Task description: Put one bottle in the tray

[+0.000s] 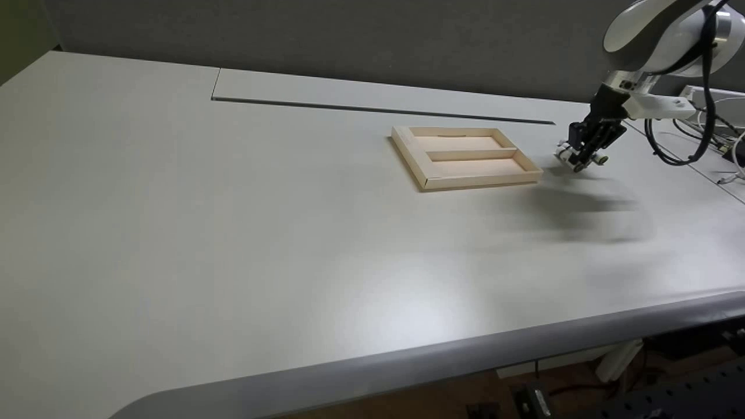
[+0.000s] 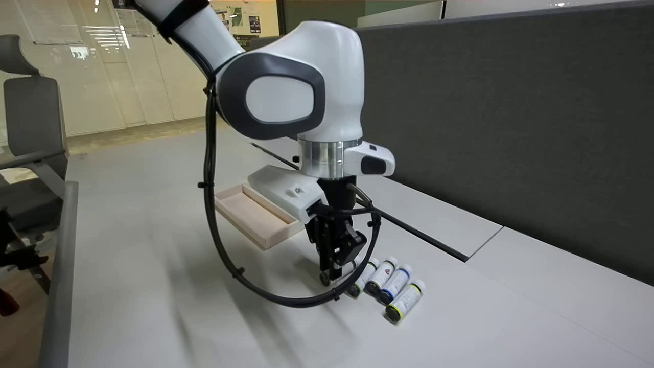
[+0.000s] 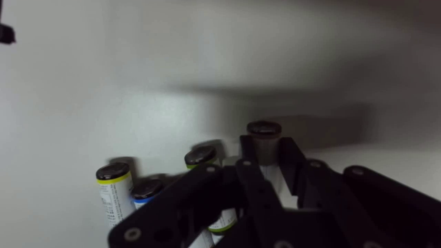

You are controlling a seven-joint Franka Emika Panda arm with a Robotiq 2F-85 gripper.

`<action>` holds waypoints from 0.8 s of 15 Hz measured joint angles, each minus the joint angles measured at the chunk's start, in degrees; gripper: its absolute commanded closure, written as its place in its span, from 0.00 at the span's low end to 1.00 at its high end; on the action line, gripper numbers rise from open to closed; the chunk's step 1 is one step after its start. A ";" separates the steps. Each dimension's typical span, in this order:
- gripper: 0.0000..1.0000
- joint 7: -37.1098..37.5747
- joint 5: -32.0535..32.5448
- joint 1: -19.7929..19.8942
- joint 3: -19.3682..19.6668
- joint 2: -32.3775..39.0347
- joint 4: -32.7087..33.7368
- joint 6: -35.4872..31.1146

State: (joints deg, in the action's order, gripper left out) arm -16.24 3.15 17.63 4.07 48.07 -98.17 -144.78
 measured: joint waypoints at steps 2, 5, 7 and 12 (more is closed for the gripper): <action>0.94 0.01 -0.29 0.41 0.09 0.00 0.10 0.55; 0.94 0.01 -1.27 0.80 0.05 0.04 0.69 2.58; 0.94 0.01 -2.00 0.66 -0.63 -0.08 1.93 4.98; 0.94 -0.01 -2.18 -2.51 -3.53 -3.77 5.21 14.14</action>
State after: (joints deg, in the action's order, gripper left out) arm -16.25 0.96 15.12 0.55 44.30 -92.96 -130.64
